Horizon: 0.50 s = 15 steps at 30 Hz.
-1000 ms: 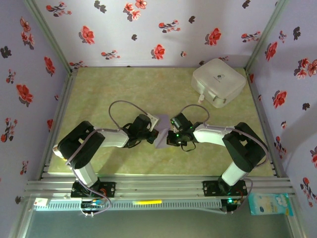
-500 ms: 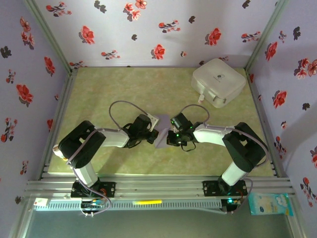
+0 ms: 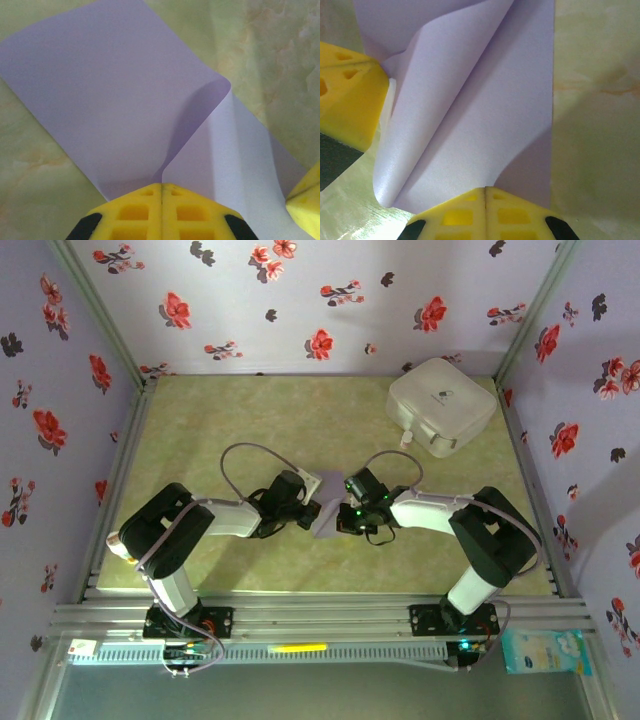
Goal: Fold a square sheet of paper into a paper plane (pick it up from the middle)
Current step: Fold the triangle a second time at the center of the table.
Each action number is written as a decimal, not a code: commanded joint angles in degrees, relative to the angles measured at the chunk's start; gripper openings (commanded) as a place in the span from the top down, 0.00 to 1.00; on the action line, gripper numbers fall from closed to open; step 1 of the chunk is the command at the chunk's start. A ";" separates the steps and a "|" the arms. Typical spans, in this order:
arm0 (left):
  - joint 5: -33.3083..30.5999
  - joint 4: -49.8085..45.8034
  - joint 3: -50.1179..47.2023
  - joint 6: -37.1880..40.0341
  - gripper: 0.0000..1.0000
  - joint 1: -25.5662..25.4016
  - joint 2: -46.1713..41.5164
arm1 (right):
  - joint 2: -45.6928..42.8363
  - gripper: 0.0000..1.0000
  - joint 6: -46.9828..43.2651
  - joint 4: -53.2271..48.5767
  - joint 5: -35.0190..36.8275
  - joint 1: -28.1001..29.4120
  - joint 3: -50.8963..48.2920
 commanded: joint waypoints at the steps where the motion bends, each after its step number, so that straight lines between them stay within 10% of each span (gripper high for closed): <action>1: -1.62 0.95 0.16 1.52 1.00 0.64 0.60 | 0.90 1.00 -1.11 -3.93 1.33 -0.46 0.01; 15: -1.63 4.12 -0.67 1.63 1.00 0.63 1.67 | 1.07 1.00 -1.17 -4.02 1.19 -0.41 0.02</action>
